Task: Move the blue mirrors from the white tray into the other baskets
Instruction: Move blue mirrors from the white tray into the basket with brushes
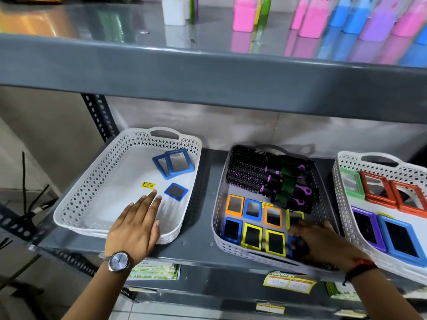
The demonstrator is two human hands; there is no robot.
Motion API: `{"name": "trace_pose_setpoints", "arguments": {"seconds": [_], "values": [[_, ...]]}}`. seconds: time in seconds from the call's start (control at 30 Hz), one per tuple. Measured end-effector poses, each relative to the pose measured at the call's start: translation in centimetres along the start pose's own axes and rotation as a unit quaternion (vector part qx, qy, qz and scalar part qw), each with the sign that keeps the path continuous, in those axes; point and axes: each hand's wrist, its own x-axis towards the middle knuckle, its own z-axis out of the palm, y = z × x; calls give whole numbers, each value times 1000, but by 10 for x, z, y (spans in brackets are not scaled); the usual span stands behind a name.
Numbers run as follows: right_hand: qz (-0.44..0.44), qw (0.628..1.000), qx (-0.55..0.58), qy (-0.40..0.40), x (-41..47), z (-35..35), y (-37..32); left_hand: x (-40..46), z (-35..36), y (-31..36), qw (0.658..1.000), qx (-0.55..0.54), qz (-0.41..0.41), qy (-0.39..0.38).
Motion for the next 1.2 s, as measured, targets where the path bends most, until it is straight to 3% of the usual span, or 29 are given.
{"name": "trace_pose_setpoints", "arguments": {"seconds": [0.17, 0.23, 0.37, 0.47, 0.6, 0.8, 0.97, 1.2], "values": [[24, 999, -13, 16, -6, -31, -7, 0, 1, -1, 1000, 0, -6, -7], [14, 998, -31, 61, -2, -63, -22, 0, 0, 0, 1000, -1, -7, -9], [-114, 975, 9, 192, 34, -116, -86, 0, -2, -1, 1000, -7, -10, -13], [-194, 952, 65, 229, 81, -132, -144, -1, -1, 0, 1000, -11, -8, -10], [-232, 959, 76, 142, 146, -126, -195, -1, -1, 0, 1000, -12, -2, -5], [-243, 967, -77, 9, 187, -102, -212, 0, 2, -2, 1000, -10, 5, -6], [-271, 952, -139, 32, 191, -96, -216, 2, 2, -2, 1000, -9, 9, -10], [-280, 947, -136, 83, 196, -90, -213, 2, 2, -2, 1000, -4, 11, -9]]}}
